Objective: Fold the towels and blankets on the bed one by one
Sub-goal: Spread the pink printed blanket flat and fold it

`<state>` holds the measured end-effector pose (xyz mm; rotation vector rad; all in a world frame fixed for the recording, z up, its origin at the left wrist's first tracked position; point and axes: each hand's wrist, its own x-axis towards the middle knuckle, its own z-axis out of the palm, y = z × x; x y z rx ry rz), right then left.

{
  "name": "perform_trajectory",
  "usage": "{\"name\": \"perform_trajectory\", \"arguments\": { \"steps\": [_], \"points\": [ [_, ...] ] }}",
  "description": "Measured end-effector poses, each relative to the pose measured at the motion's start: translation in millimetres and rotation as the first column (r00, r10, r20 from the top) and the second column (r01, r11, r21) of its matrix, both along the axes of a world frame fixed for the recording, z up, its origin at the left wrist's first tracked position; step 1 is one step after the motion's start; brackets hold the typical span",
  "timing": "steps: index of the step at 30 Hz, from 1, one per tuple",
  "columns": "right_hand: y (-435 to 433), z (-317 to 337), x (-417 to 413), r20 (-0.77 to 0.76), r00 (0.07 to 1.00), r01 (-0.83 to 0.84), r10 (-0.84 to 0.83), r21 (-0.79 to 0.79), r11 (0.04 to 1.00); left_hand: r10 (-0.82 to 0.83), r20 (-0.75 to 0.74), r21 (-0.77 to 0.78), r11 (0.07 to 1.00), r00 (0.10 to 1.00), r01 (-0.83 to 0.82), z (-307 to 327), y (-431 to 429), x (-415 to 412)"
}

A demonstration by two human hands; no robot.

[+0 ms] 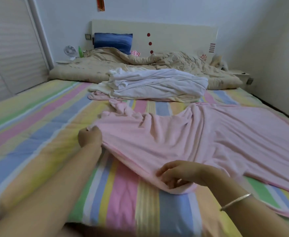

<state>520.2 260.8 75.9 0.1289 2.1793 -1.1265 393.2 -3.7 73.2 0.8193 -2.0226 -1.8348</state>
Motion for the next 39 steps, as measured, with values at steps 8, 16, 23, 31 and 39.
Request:
{"name": "perform_trajectory", "arguments": {
  "steps": [8, 16, 23, 31, 39],
  "points": [
    [-35.0, 8.4, -21.5, -0.027, 0.994, -0.098, 0.109, 0.255, 0.962, -0.384, 0.746, -0.263, 0.58, 0.544, 0.771, 0.0, -83.5, 89.7],
    [-87.1, 3.2, -82.6, -0.694, 0.68, 0.191, 0.238, 0.48, 0.856, -0.285, 0.397, -0.326, 0.844, 0.872, 0.425, -26.9, -103.9, 16.0],
    [-144.4, -9.1, -133.1, -0.737, 0.624, 0.075, 0.259, 0.387, 0.919, -0.528, 0.135, -0.126, 0.83, 0.839, 0.543, -48.3, -105.5, -60.1],
    [-167.8, -23.8, -168.8, -0.705, 0.678, 0.074, 0.208, 0.347, 0.935, -0.621, 0.149, -0.184, 0.747, 0.769, 0.639, -47.1, -104.8, -88.2],
    [-200.5, -24.4, -193.1, -0.758, 0.647, 0.171, 0.08, 0.247, 0.954, -0.588, -0.1, -0.096, 0.809, 0.803, 0.58, -22.5, -130.6, -98.5]
  ]
}}
